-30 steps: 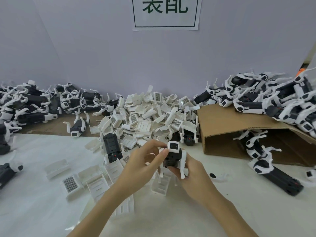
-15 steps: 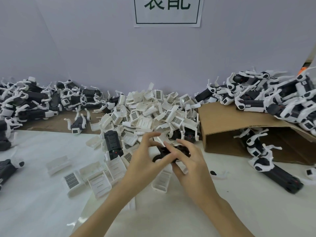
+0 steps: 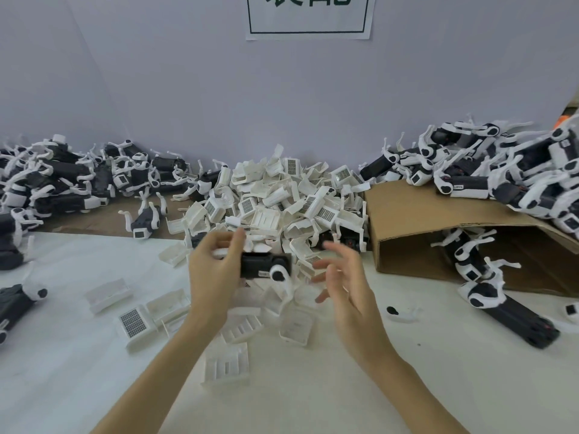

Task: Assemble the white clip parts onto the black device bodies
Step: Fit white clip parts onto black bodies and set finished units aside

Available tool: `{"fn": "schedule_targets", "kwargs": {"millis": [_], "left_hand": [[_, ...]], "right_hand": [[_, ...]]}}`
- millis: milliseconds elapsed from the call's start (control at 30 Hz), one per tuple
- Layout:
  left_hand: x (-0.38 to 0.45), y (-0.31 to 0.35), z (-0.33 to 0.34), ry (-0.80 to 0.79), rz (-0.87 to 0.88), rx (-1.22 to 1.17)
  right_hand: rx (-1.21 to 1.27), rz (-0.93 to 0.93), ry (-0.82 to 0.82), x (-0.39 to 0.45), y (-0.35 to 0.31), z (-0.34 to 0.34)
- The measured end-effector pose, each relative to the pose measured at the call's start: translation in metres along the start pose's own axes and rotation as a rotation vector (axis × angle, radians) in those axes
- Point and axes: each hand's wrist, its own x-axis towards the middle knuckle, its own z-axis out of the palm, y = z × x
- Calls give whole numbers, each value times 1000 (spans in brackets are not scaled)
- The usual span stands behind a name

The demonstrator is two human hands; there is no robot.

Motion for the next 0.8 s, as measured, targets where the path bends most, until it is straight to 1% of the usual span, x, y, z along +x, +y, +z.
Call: {"fn": "schedule_targets", "kwargs": {"millis": [33,133,167,200,233,300,367,500,667,800], "left_hand": [[5,2,-5,30,-21,-44],[11,7,-13,69,-91,-167],[12,7,-13,68,-101,-180],[12,7,-13,63,-102,-183],[12,7,-12,57,-99,-182],[11,5,-10,50,-92,-174],[11,4,-9,44,-93,-169],[14,3,-11,46,-86,-175],[9,6,-8,47,-27,-158],[-1,5,0,-14,32,-101]], "right_hand": [[-111,8,-76,2,2,-6],[-484,31,-486,4,10,-20],[-552,27,-581,4,12,-21],[-589,11,-623,4,14,-21],[-614,-18,-615,4,15,-19],[-673,-80,-542,4,14,-16],[-670,-59,-489,6,13,-15],[-518,95,-368,9,5,-19],[-261,186,-102,15,-1,-28],[-70,273,5,18,3,-30]]}}
